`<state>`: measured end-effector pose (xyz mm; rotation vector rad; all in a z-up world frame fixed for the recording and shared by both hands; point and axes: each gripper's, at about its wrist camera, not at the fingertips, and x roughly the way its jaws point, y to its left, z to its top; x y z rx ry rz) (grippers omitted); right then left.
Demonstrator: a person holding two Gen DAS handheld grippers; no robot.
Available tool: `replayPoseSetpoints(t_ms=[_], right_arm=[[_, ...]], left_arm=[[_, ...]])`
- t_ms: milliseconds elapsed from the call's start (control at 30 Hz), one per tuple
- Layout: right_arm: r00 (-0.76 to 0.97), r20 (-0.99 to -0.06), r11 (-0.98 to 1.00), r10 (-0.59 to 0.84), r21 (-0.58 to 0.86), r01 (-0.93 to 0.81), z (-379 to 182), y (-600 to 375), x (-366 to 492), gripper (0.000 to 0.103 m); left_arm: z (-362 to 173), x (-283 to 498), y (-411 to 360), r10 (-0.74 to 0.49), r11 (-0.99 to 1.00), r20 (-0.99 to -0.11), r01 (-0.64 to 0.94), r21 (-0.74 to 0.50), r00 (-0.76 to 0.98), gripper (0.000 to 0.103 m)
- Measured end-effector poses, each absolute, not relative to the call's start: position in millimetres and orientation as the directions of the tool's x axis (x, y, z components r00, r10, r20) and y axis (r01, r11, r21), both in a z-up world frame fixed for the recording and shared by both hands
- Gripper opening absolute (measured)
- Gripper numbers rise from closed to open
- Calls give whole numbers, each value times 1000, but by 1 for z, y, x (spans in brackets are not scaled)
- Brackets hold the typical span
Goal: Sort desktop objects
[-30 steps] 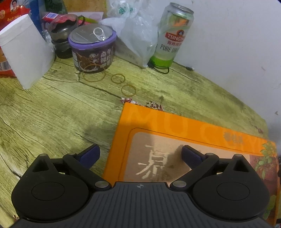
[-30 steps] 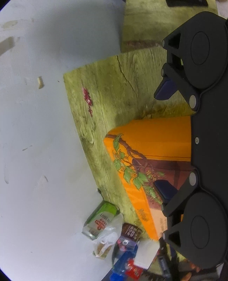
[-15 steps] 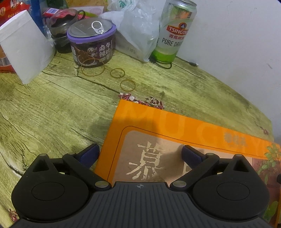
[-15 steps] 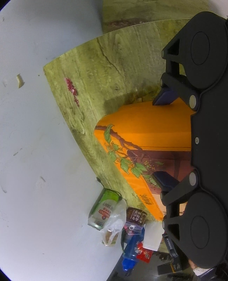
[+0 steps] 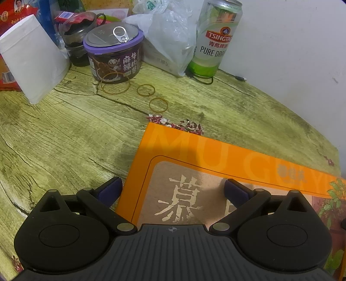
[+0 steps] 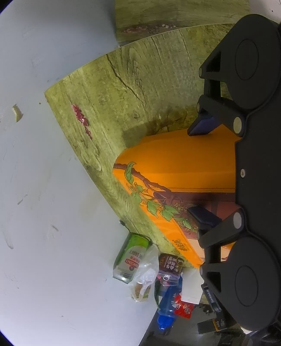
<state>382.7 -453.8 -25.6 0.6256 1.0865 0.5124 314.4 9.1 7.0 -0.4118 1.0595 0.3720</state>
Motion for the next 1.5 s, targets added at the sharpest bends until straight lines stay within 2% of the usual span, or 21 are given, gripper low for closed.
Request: replayPoseSetpoints(t_ms=[867,1067,1100,1400,1500], right_arm=[[352,-656,703,668,711,-10,-41,-457,382,73],[385,-616,678,687,734,-35,-22,-480,382,74],[399,-618,685,677,728,-34,-16,-487,379,78],[478,-733,804,483,588,89,31,-521,323,79],[497,-763,833,412,537,133,47,-533,305,85]], left_arm=[[6,317,5,122,862,-894,-492,-120,432,103],[10,316,6,119,860,-894,-495,-124,431,101],[11,315,7,113,862,-892,-490,-131,438,101],[15,295,30,-47,870,-849,-396,-294,527,101],[21,284,39,-124,873,-829,-337,-352,546,100]])
